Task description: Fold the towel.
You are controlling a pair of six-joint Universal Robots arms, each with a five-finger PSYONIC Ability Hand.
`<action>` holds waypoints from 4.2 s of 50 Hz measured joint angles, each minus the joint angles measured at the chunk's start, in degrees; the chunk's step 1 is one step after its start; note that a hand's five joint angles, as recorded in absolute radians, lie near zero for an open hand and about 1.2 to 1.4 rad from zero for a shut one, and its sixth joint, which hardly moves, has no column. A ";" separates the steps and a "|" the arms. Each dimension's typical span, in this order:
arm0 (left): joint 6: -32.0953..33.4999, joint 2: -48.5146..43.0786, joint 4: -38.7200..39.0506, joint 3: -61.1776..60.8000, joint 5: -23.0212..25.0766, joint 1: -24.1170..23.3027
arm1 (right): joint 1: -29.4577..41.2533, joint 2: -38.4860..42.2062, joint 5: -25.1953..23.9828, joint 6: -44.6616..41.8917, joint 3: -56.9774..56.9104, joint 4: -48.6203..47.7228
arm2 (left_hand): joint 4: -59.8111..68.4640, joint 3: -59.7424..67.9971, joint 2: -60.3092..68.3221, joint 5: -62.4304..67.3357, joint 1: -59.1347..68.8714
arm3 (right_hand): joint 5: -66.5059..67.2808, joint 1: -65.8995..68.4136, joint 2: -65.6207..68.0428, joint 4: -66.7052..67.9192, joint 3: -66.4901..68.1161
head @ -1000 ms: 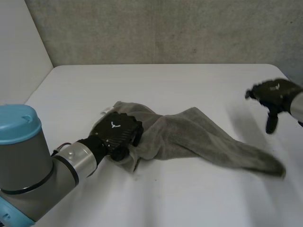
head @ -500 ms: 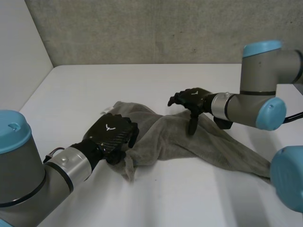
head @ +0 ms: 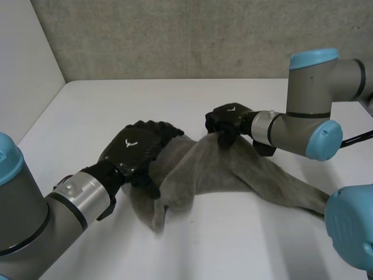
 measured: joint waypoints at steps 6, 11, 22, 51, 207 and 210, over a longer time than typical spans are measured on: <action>-11.42 -1.63 0.69 2.11 -1.56 -0.07 | -0.62 -3.88 2.69 0.68 2.94 -0.30 | -0.42 -0.32 -0.40 -0.28 -0.32 | 0.00 0.00 0.00 0.00 0.00; -20.05 -4.74 0.30 4.52 -5.01 -0.18 | -1.34 -9.22 7.39 2.86 10.64 -4.15 | -0.11 0.01 0.14 0.28 -0.10 | 0.00 0.00 0.00 0.00 0.00; -30.76 -12.22 -5.46 9.95 -12.35 -1.78 | -3.71 -26.56 12.45 6.03 40.52 -25.50 | 5.52 5.71 5.80 5.99 5.44 | 0.00 0.00 0.00 0.00 0.00; -38.77 -24.79 -14.97 18.34 -19.46 -10.57 | -3.60 -38.15 18.35 5.26 65.77 -44.49 | 11.70 11.79 11.86 12.01 11.61 | 0.00 0.00 0.00 0.00 0.00; 10.69 -36.76 -3.29 30.44 -18.48 -4.25 | 0.40 -34.81 18.65 -15.46 58.77 -42.72 | 28.30 28.35 28.48 28.47 28.25 | 0.68 1.06 1.16 0.00 1.59; 10.52 -36.89 -2.96 30.95 -18.52 -4.29 | 0.29 -34.72 18.62 -15.49 58.83 -43.01 | 34.16 34.64 34.77 34.17 34.33 | 0.68 1.05 1.16 0.00 1.59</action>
